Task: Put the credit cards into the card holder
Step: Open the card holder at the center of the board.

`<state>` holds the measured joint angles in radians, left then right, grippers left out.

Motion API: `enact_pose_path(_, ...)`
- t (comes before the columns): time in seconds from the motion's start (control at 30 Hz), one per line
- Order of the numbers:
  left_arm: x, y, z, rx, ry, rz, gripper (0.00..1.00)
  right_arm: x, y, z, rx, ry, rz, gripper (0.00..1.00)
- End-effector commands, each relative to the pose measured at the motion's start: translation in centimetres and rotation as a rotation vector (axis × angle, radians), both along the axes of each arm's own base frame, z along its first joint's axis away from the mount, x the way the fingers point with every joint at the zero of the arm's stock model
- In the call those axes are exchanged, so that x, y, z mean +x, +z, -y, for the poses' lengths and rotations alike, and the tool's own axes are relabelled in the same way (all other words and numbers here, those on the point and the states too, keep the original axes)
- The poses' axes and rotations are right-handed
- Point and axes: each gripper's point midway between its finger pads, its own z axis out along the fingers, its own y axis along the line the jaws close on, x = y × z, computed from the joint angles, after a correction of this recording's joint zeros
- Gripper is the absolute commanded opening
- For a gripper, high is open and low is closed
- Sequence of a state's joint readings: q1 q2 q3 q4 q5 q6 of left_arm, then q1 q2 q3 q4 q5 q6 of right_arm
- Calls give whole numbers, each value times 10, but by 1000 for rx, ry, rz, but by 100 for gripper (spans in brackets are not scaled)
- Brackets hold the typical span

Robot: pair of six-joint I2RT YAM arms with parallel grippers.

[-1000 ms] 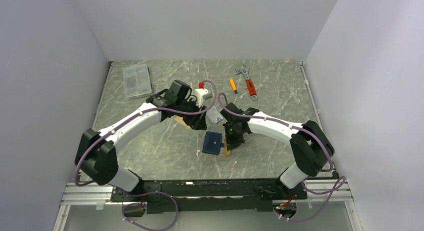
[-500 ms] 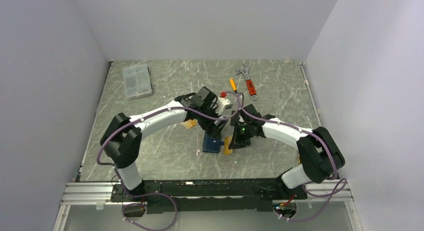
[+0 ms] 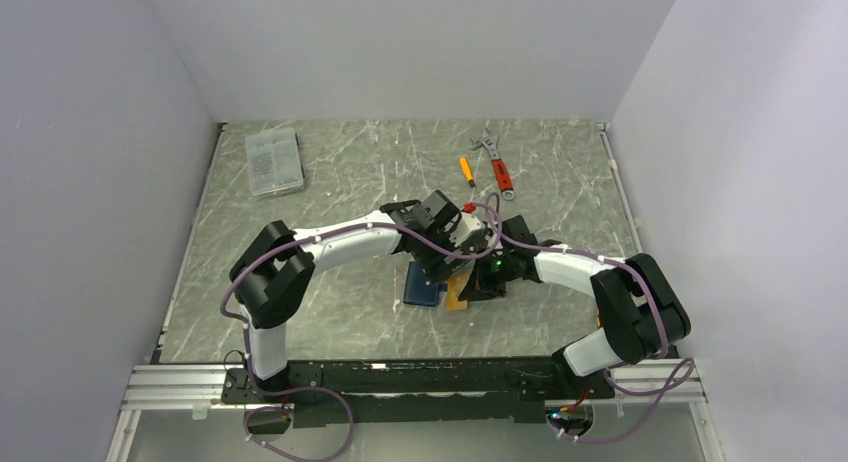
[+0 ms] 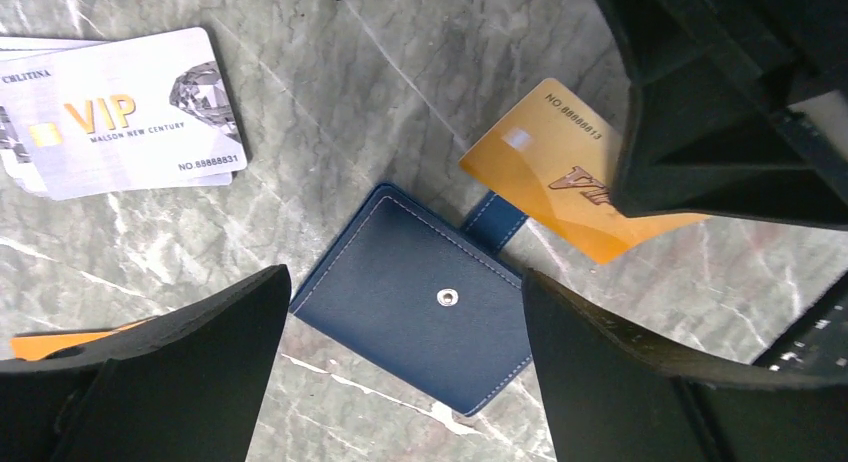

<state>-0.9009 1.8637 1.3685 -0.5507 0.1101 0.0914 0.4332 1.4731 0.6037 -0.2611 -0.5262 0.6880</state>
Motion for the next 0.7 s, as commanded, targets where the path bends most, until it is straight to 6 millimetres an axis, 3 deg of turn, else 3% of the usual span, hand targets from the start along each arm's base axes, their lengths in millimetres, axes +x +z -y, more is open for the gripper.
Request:
enact_pose_path(0.0, 5, -4, -1, 73, -46, 103, 92, -8, -21, 19, -58, -11, -13, 0)
enact_pose_path(0.27, -7, -7, 19, 82, -104, 104, 91, -9, -24, 22, -41, -13, -20, 0)
enact_pose_path(0.47, -3, -26, 13, 149, -111, 118, 90, -10, -27, 27, -42, -33, -23, 0)
enact_pose_path(0.67, 2, -30, 13, 193, -154, 164, 88, -9, -28, 32, -47, -46, -19, 0)
